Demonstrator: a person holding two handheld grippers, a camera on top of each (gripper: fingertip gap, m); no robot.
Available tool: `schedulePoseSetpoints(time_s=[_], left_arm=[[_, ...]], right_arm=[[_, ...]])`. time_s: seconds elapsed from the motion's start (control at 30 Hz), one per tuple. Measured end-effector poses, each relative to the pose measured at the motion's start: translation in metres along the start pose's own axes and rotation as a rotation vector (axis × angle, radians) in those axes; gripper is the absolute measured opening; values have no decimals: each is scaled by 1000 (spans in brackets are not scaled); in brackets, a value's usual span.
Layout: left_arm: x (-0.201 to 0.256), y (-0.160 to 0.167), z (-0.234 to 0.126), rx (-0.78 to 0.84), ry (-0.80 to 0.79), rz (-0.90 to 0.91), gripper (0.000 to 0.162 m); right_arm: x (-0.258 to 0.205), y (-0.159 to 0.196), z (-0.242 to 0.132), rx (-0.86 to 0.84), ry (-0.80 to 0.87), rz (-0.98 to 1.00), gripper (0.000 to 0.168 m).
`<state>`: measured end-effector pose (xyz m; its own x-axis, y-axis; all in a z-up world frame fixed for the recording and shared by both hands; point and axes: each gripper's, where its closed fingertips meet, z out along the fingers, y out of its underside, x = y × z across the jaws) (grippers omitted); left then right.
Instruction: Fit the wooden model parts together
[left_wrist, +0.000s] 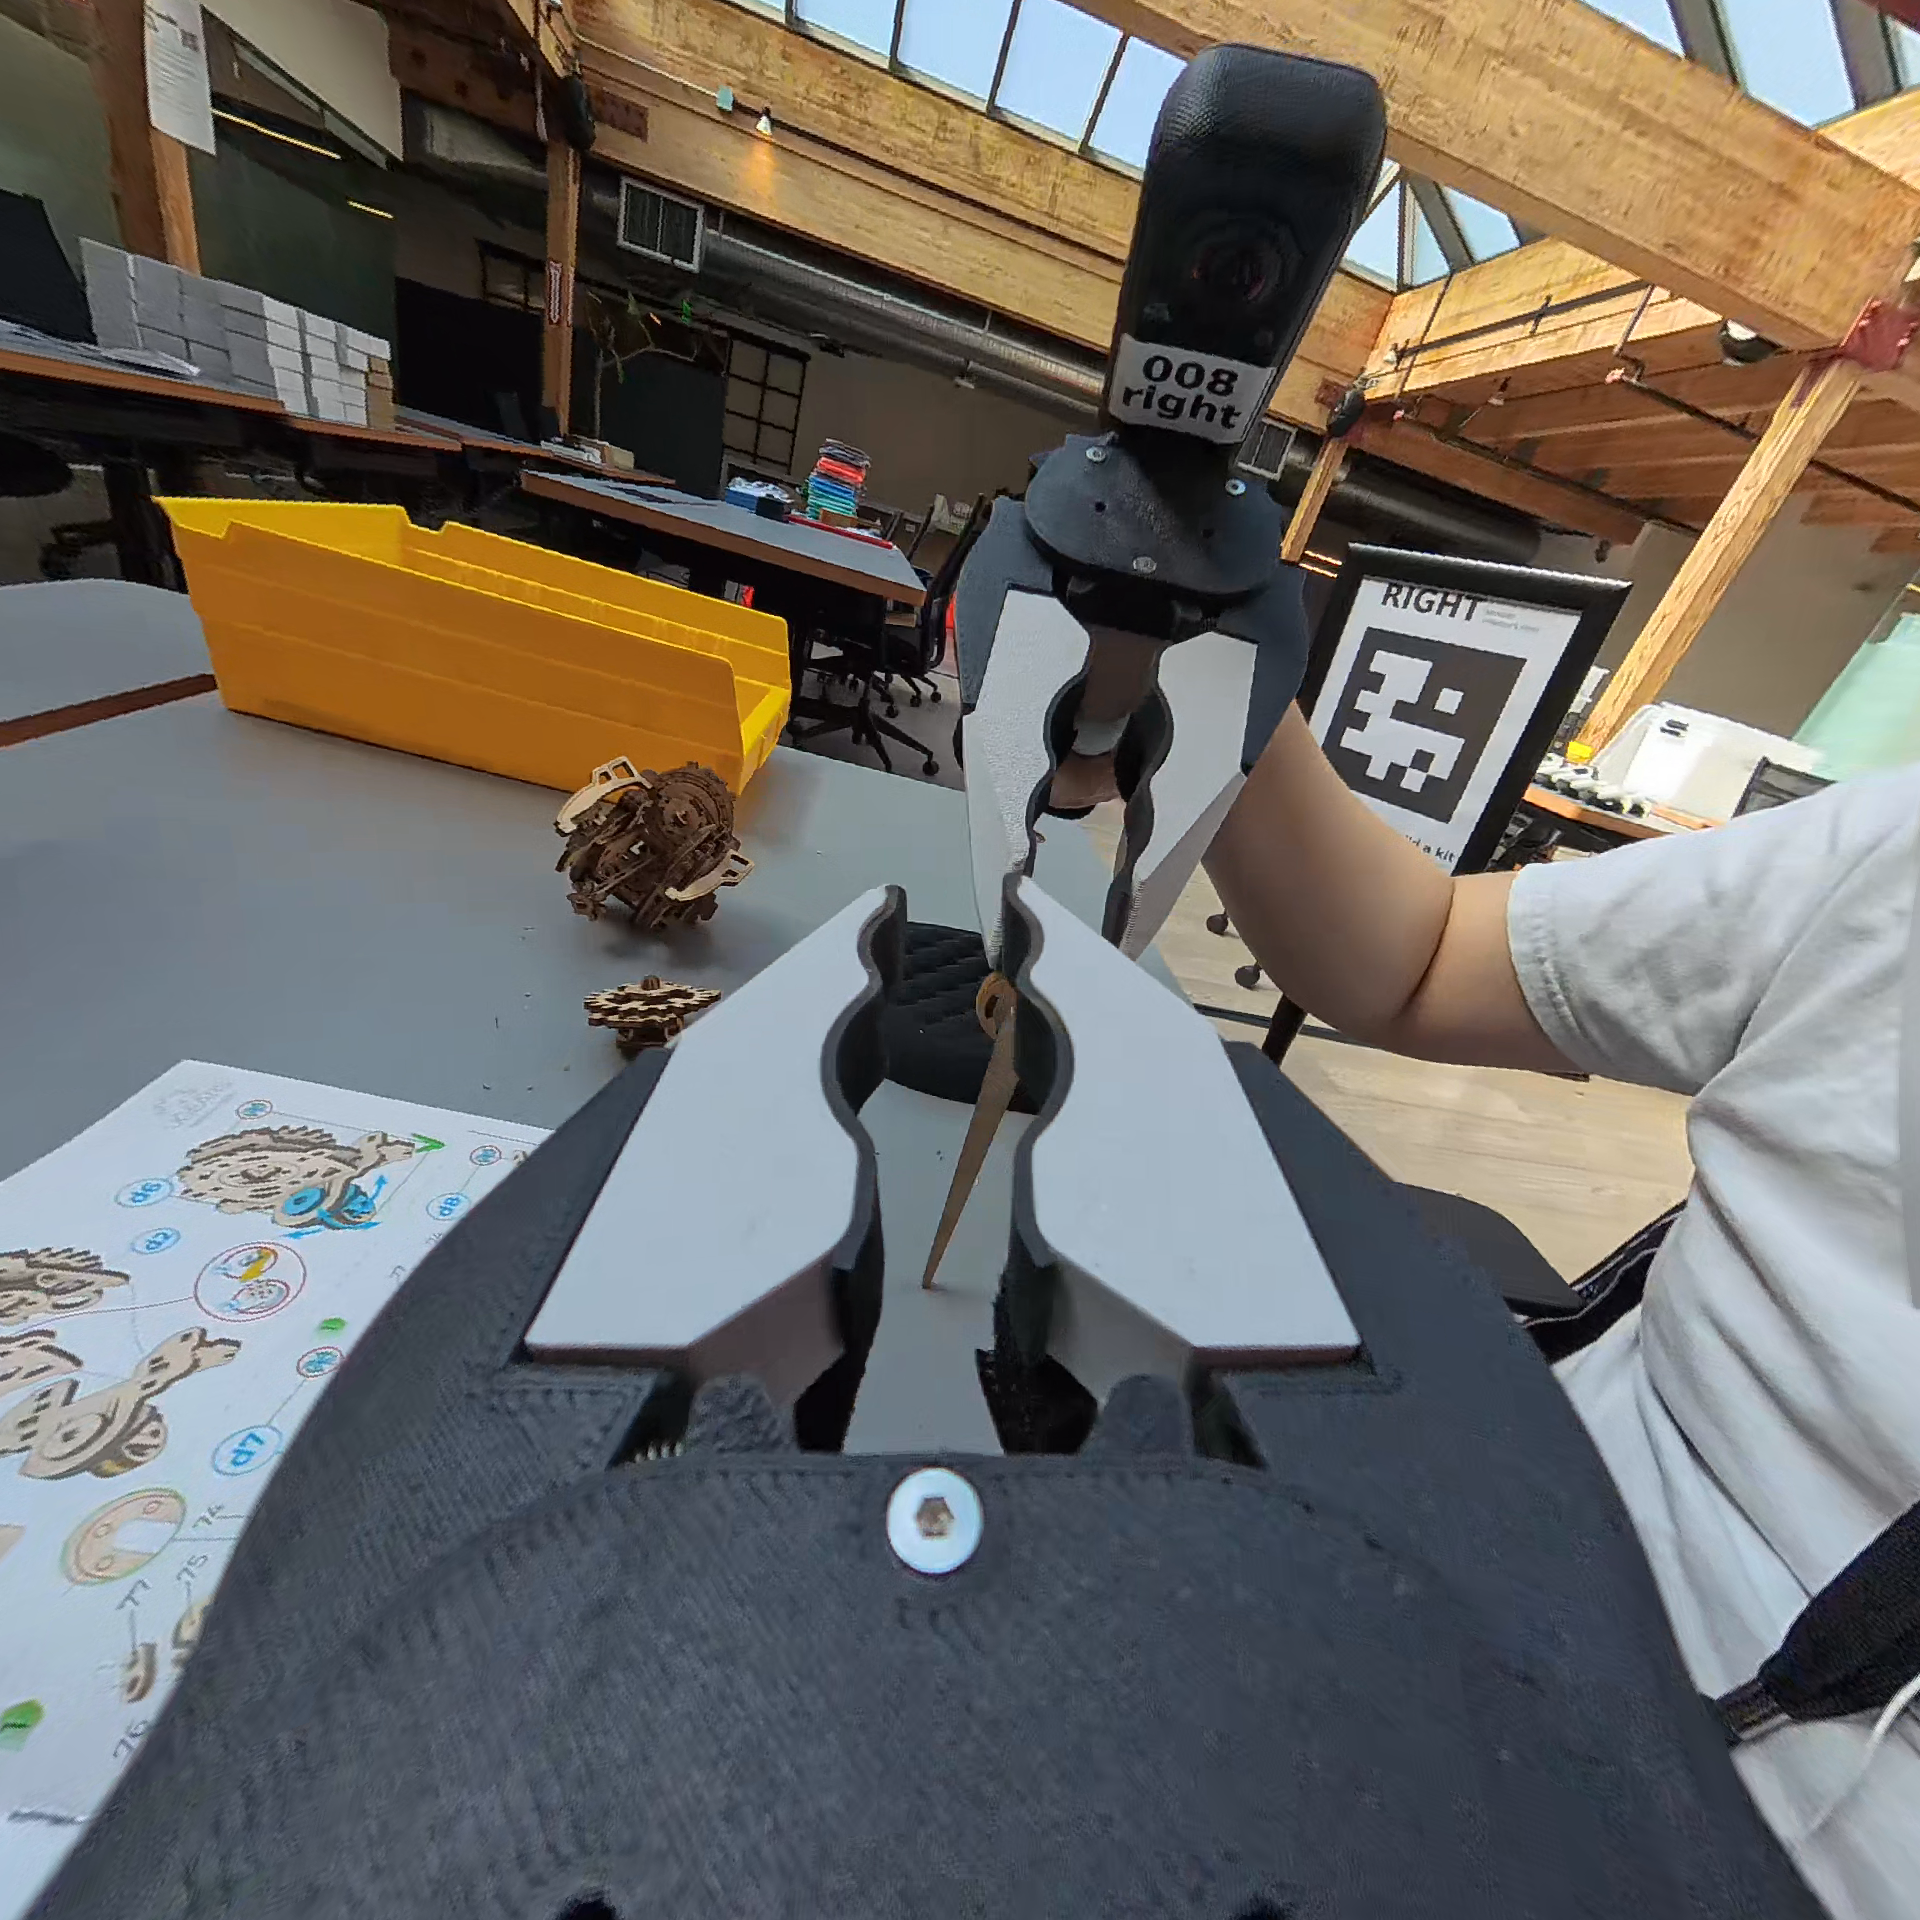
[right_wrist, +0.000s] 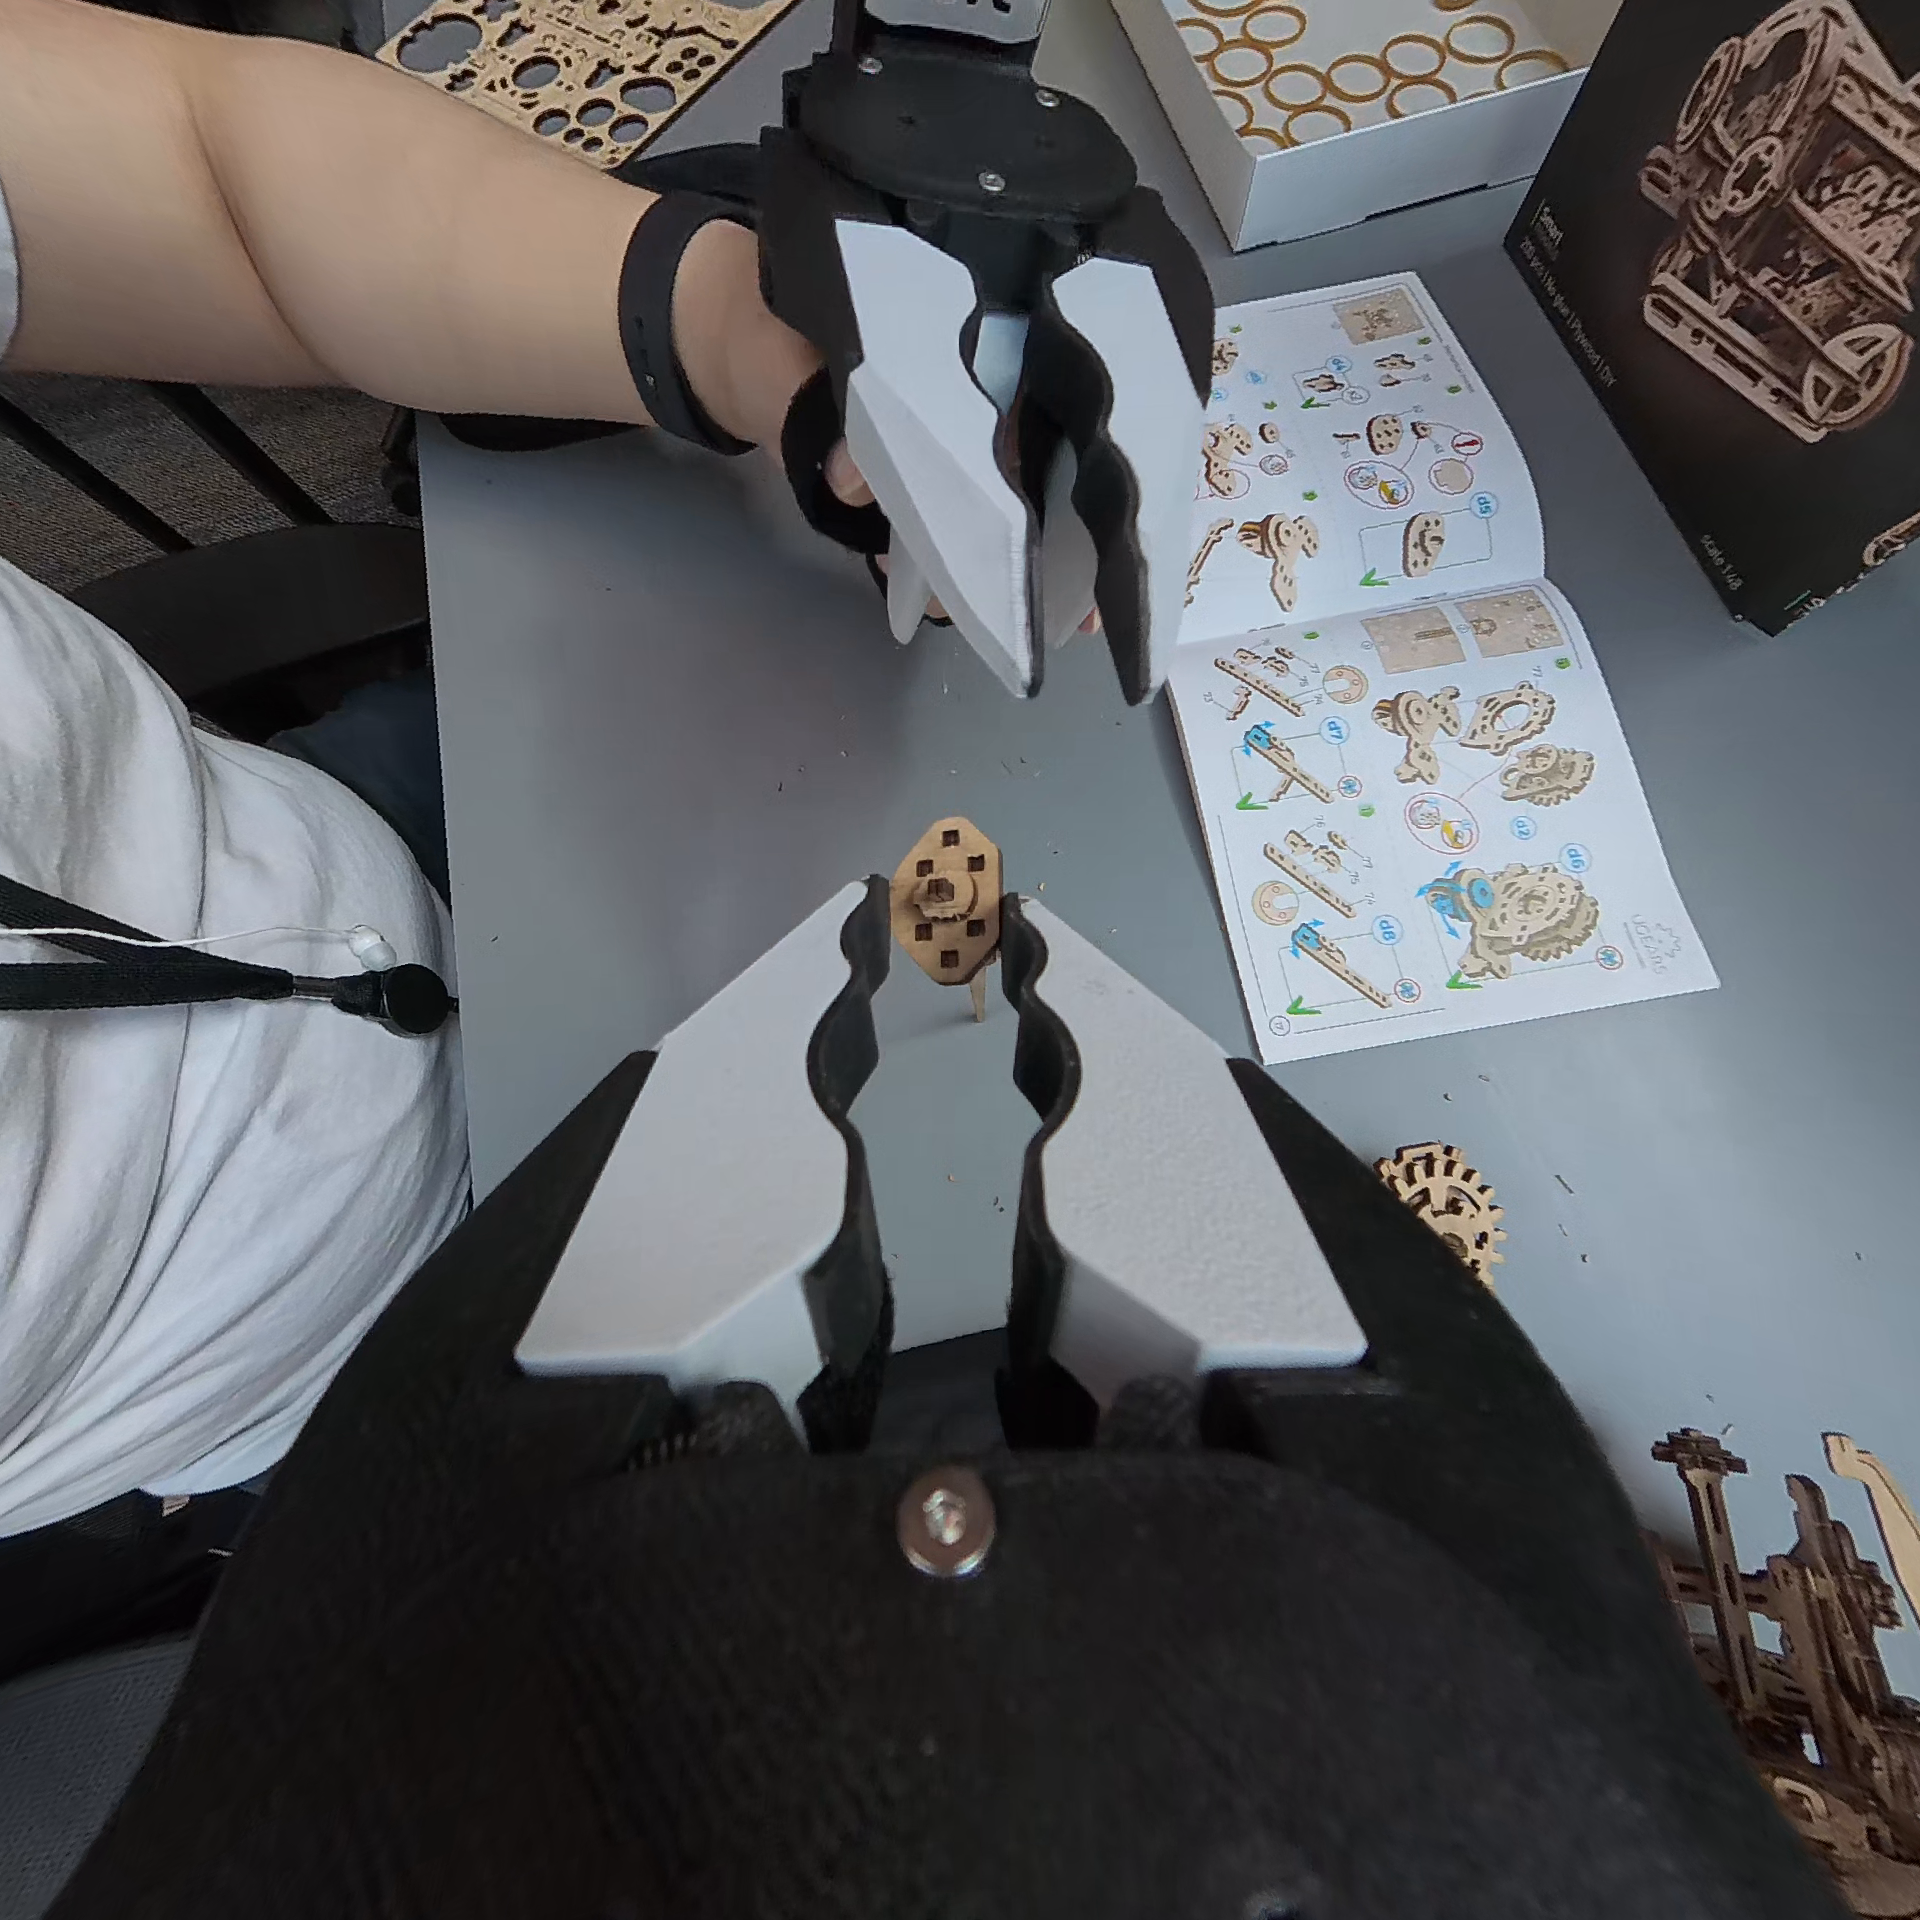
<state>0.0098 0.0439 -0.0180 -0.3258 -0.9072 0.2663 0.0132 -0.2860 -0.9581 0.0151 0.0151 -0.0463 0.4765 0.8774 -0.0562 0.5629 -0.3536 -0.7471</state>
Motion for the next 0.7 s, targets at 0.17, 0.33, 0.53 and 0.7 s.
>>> schedulePoseSetpoints(time_s=[0.17,0.33,0.53,0.7], left_arm=[[11,25,-2,-143,65,148,20],[18,57,10,-264,99,175,28],[19,70,19,-301,62,298,12],[23,73,18,-311,68,378,6]], right_arm=[[0,0,0,6,1,0,20],[-1,0,-1,16,4,-8,20],[-11,-1,2,32,33,-77,20],[-19,-1,4,23,104,-175,20]])
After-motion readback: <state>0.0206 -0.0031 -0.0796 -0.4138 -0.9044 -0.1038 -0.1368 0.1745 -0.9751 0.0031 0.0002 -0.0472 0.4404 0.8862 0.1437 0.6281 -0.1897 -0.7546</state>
